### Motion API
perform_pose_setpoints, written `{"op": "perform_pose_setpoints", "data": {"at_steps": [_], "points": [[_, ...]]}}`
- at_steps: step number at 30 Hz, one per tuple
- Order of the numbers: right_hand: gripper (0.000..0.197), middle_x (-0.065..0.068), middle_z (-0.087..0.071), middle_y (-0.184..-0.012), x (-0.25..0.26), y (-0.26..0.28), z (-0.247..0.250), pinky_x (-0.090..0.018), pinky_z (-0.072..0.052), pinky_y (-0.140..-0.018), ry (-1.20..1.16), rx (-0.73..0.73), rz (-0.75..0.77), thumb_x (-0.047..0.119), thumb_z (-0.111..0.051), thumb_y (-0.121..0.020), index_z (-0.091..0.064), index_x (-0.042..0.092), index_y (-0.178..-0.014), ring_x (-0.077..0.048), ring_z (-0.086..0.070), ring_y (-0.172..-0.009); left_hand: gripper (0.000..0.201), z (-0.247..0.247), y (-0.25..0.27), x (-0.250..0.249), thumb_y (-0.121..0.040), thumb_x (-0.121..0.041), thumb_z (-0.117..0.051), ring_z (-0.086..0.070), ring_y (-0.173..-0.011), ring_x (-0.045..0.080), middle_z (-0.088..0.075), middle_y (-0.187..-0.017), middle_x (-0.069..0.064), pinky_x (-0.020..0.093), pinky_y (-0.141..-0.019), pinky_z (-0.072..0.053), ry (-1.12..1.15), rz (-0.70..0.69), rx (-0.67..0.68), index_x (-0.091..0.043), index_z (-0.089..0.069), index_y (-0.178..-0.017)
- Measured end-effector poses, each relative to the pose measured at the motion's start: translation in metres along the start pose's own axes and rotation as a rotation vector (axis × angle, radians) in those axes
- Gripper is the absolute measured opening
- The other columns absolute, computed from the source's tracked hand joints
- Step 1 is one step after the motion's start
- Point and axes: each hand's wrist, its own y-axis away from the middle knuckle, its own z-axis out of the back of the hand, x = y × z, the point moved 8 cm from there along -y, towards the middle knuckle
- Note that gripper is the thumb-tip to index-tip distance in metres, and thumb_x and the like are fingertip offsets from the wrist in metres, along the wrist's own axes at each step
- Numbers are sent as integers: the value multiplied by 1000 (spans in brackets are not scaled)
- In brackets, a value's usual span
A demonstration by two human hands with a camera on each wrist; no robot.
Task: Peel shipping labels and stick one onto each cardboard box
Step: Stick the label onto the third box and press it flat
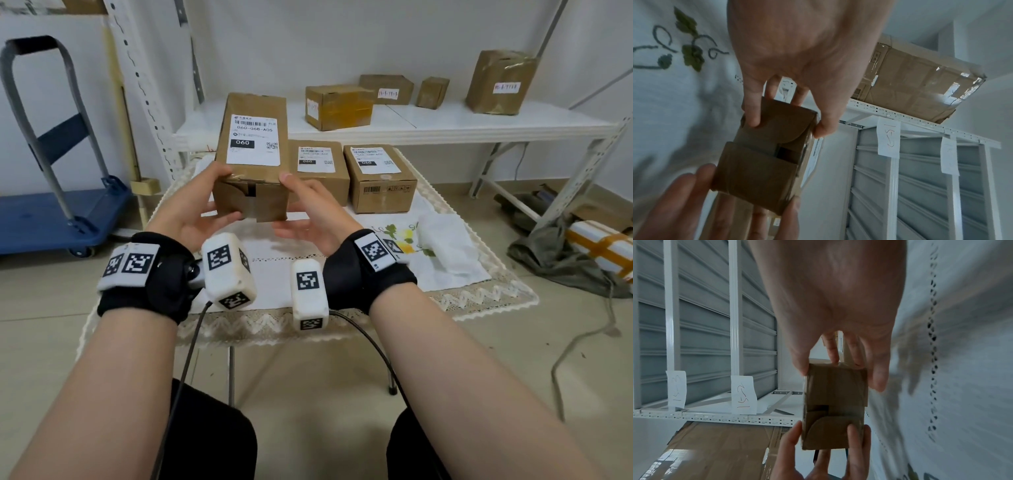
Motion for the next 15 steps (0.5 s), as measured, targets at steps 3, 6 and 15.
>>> {"op": "perform_pose_setpoints", "data": {"at_steps": [3,6,15], "points": [[44,-20,-55,-136,-1,-7,-3,-46,-63,-81,23,-3,-1,47,-69,-92,-52,16,-119,-34,-71,-81,10,5,-3,5,-94,-36,-66,-58,-126,26,-60,-125,9,23,-63,-61,-43,14,-19,-29,-65,-102],[48,-19,-55,-136,-2,-11,-10,-46,-63,-81,51,14,2,46,-70,-93,-51,16,-125,-32,-70,-80,5,14,-6,3,-98,-33,-62,-57,-128,25,-61,-121,6,28,-78,-60,-66,-24,-69,-29,-64,-97],[47,-18,-51,-134,-14,-16,-25,-52,-63,-81,46,38,-76,47,-64,-96,-46,17,-129,-34,-67,-83,19,28,-25,11,-103,-31,-57,-63,-109,12,-69,-120,2,34,-91,-57,-117,-70,-105,-23,-62,-120]]}}
